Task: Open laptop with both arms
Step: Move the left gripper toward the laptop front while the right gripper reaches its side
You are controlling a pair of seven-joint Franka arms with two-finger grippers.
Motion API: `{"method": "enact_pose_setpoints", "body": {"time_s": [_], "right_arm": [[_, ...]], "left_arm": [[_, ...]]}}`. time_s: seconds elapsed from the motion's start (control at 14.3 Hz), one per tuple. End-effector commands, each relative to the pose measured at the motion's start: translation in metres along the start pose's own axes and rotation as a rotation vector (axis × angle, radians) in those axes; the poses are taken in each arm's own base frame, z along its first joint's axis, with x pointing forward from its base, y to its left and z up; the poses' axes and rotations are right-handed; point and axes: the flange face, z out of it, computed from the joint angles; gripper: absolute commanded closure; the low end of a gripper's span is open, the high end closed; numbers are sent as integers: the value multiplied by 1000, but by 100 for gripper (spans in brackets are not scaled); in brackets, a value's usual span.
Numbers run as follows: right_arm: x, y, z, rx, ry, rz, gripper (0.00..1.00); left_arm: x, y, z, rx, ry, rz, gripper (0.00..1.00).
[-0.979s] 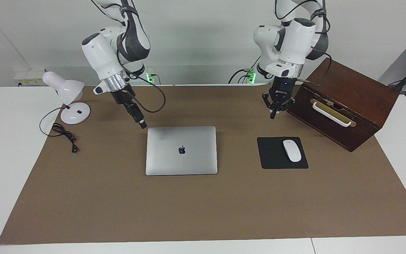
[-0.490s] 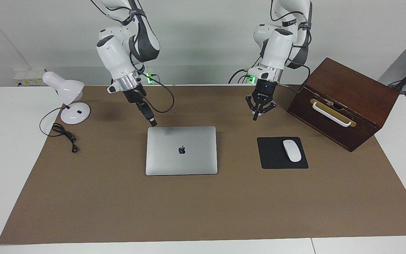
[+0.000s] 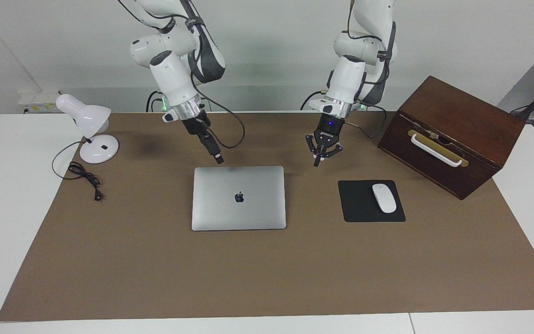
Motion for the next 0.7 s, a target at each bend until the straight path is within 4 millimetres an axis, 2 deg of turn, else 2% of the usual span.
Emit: {"method": "enact_pose_setpoints", "body": {"time_s": [0.0,0.21,0.42,0.63], "right_arm": [[-6,5,12,5,6,29,0],[-11,8,22,-9,5,18,0],[-9,9,29,-2,25,19,0],[-6,10,35,-6,33,20,0]], "left_arm": [[-17,12,6,-13,37,16,100],[-25,29,10,-34,43,50,100],[-46,47,32,-55,46,84,100],[-47,49,34,-57,44,86,100]]}}
